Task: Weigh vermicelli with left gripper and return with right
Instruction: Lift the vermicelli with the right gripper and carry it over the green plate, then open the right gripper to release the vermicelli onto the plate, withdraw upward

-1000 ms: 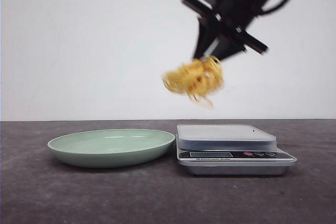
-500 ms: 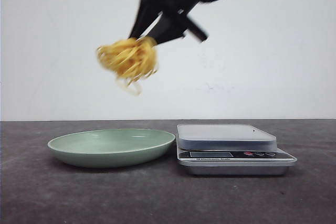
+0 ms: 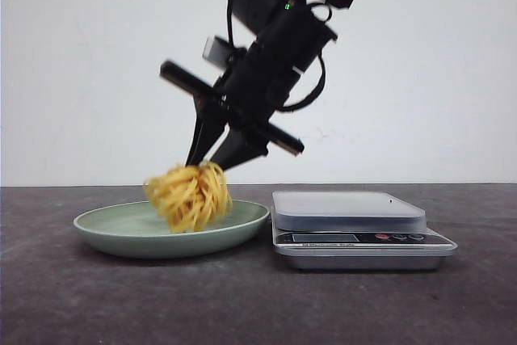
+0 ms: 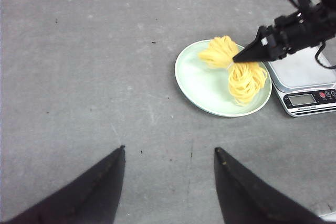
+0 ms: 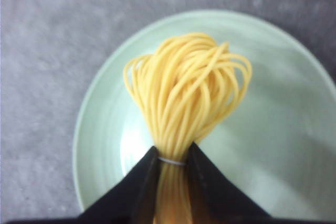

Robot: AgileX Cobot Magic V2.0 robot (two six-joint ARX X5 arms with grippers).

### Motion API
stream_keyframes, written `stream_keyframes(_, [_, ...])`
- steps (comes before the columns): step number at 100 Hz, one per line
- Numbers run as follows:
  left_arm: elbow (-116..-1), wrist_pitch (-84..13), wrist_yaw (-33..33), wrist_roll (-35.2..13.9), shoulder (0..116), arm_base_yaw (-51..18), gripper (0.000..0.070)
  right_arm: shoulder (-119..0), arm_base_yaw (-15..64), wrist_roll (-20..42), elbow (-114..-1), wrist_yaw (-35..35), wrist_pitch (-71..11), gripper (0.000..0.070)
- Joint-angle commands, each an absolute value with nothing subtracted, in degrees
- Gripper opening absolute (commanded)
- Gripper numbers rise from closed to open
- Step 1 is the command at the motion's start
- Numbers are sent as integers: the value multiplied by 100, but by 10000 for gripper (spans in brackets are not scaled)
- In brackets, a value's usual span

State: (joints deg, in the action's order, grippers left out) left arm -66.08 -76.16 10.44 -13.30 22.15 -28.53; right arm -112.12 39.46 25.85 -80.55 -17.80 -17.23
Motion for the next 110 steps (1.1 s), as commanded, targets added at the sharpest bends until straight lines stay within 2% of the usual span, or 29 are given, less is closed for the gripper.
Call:
stream_keyframes(1, [-6678, -7572, 1079, -1356, 2235, -2884, 307, -11343, 4023, 2641, -8187, -1796, -1632, 0])
stream_keyframes(23, [-6678, -7585, 1096, -1356, 2235, -2884, 307, -11384, 4040, 2641, -8187, -1741, -1546, 12])
stream_keyframes(27, [-6678, -7588, 1096, -1356, 2235, -2884, 307, -11380, 4038, 2641, -8187, -1782, -1511, 59])
stream_keyframes(37, [-6678, -7585, 1096, -1356, 2235, -2884, 307, -11378, 4029, 2641, -8187, -1820, -1498, 266])
stream_keyframes(41, [-6678, -7583, 1096, -1356, 2235, -2884, 307, -11378, 4029, 2637, -8187, -1822, -1498, 305])
stream_keyframes(64, [-6678, -7588, 1118, -1358, 2235, -2884, 307, -11190, 4003, 2397, -8217, -1815, -1511, 308])
stream_keyframes(89, [-6678, -7542, 1118, -1358, 2235, -2884, 307, -9946, 3653, 1844, -8219, -1756, -2001, 308])
stream_keyframes(110, [-6678, -7496, 1118, -1358, 2235, -2884, 307, -8403, 3575, 757, -8219, -729, -3146, 308])
